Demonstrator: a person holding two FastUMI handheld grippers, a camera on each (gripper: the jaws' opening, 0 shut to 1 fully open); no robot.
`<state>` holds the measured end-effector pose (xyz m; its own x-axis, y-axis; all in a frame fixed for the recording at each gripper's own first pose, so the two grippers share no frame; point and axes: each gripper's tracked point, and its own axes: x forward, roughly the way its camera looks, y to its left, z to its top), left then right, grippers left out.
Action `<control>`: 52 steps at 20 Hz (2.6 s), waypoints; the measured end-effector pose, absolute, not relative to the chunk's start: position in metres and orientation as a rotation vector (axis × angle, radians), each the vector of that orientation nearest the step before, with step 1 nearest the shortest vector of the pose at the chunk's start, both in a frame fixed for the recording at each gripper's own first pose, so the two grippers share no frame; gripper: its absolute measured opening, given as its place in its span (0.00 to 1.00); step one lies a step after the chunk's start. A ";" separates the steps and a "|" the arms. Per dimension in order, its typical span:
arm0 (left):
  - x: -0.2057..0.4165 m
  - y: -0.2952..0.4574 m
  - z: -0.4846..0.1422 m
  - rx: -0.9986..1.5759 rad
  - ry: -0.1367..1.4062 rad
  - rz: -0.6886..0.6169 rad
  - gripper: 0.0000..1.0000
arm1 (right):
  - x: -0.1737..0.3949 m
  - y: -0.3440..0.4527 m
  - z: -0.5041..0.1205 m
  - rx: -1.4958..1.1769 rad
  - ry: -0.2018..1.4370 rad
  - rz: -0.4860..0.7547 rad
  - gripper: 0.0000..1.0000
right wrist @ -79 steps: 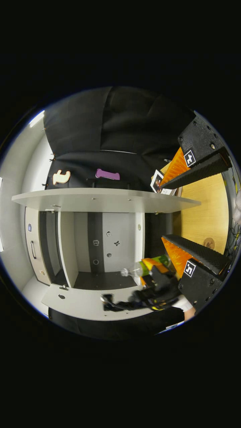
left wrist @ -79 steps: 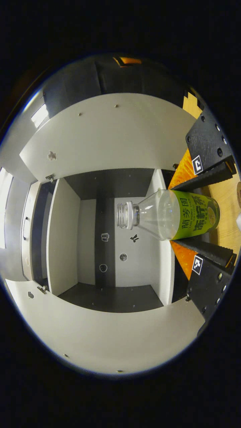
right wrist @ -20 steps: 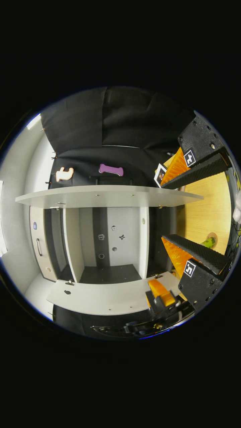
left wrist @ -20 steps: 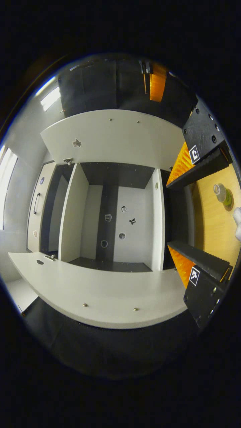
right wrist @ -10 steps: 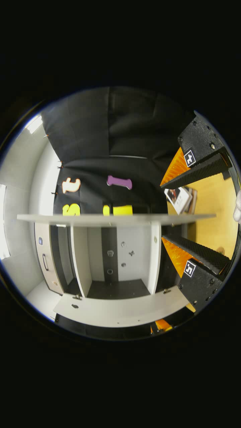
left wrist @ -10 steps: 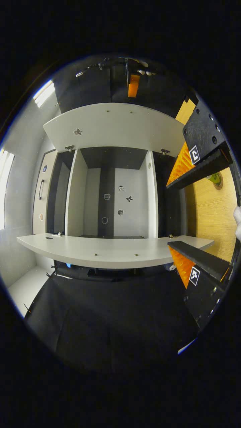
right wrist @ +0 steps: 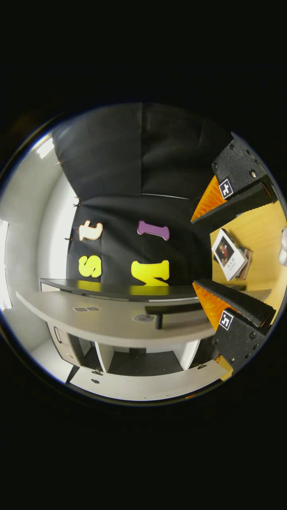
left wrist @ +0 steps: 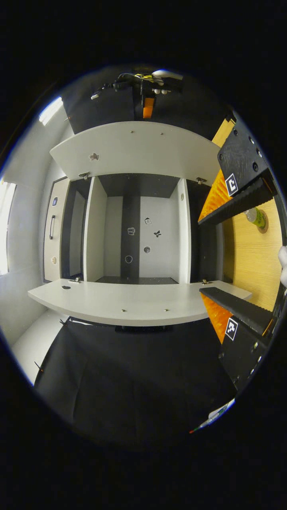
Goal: Grasp the bottle in the cabinet with the left hand and place it on the coaster, then close the right door with the right hand and the left door with the left hand.
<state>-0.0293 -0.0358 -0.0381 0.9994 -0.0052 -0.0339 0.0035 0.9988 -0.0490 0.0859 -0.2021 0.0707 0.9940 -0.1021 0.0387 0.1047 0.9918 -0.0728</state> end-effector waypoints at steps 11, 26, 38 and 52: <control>-0.047 -0.074 -0.032 -0.069 0.056 0.119 0.95 | 0.113 -0.156 0.071 -0.075 0.036 0.198 0.79; -0.081 -0.078 -0.010 -0.024 0.037 0.235 0.94 | 0.126 -0.030 0.060 -0.111 0.048 0.476 0.79; -0.091 -0.034 -0.019 -0.022 0.058 0.310 0.94 | 0.112 0.008 0.054 -0.142 0.030 0.542 0.79; -0.021 0.143 -0.013 0.031 0.033 0.353 0.95 | 0.048 -0.033 0.016 -0.110 0.114 0.316 0.79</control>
<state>-0.0208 0.1430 -0.0130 0.9379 0.3460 -0.0267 -0.3450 0.9379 0.0356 0.0483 -0.0328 0.0157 0.9441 0.3032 -0.1294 -0.3157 0.9446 -0.0901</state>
